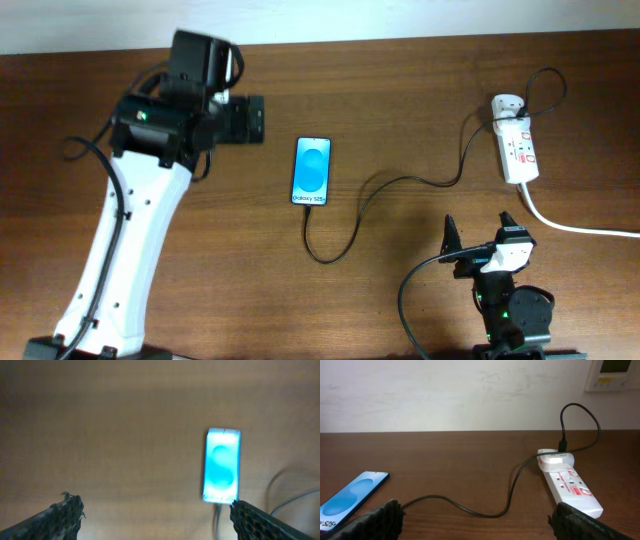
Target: Plug charger to phone and switch on socket
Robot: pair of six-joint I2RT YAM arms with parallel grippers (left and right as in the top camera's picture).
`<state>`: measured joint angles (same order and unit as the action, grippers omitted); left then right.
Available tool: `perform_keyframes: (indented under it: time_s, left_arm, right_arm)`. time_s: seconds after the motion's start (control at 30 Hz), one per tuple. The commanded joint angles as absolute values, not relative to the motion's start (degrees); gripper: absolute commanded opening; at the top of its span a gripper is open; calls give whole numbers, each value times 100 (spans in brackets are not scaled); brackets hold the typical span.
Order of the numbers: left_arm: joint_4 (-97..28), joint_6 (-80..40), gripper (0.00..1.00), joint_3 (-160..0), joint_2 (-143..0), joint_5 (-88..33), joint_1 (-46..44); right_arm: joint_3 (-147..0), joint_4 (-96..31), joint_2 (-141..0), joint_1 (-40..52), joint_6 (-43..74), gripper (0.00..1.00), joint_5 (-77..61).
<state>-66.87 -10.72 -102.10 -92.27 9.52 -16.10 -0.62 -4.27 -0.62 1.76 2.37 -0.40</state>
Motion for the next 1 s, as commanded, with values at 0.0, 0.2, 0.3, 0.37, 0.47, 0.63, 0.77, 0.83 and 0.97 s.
perform_keyframes:
  time_s: [0.0, 0.2, 0.3, 0.37, 0.47, 0.63, 0.77, 0.83, 0.97]
  left_arm:
    - [-6978, -1066, 99, -9192, -8691, 1033, -1599]
    - [-7013, -1068, 99, -7891, -7081, 1004, -1599]
    - [-6709, -1061, 99, -7157, -6595, 1020, -1599]
    - [-6239, -1039, 99, -6361, -6097, 1026, -1599]
    - [-5437, -613, 99, -5511, -5492, 814, -1599]
    - [-3896, 141, 99, -4711, -4652, 91, -1599]
    - [-3409, 187, 99, -4257, -4287, -32, -1599]
    - [-2676, 757, 99, -3813, -4082, -449, -1599]
    - [-1205, 930, 99, -2832, -3758, -779, -1599]
  right_arm:
    - [-32, -467, -21, 209, 193, 98, 10]
    - [-32, -467, -21, 209, 193, 99, 10]
    - [-32, -467, -21, 209, 191, 98, 10]
    - [-32, -467, -21, 209, 193, 98, 10]
    - [-32, -467, -21, 209, 193, 99, 10]
    - [-32, -467, -21, 209, 191, 98, 10]
    - [-32, -467, -21, 209, 193, 98, 10]
    - [-32, -467, -21, 209, 193, 98, 10]
    - [-32, -467, -21, 209, 193, 98, 10]
